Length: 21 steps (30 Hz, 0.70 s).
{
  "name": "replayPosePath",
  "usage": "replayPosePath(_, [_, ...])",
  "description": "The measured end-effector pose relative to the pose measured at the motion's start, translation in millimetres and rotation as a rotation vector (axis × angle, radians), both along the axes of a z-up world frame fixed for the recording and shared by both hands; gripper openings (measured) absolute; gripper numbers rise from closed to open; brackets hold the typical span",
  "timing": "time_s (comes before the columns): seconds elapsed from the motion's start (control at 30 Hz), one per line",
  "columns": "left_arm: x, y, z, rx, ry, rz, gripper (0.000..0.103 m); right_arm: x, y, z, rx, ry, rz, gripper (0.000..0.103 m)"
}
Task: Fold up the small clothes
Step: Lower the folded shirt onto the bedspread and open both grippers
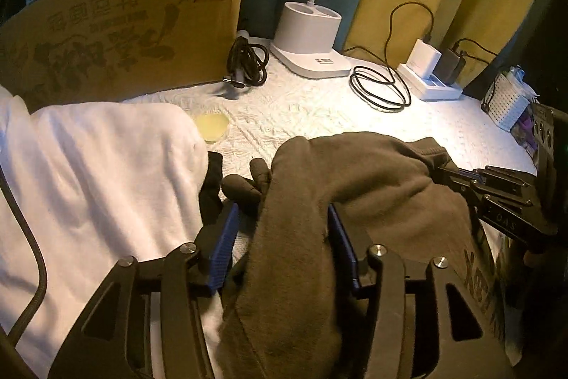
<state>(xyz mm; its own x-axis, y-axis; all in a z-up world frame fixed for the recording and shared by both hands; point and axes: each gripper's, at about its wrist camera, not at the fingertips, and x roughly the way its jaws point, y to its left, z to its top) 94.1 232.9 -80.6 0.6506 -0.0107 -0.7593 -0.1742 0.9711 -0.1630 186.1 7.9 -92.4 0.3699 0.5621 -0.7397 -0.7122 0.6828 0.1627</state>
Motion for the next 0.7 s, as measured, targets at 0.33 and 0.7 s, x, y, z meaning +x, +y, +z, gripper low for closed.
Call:
replayPosePath(0.33, [-4,-1,6,0.087,-0.013,0.052,0.059,8,-14,-2,0.024,0.045,-0.061,0.034])
replayPosePath(0.7, [-10,-10,14,0.218,-0.004,0.075,0.059,8,-26,-2,0.014,0.037,-0.111,0.055])
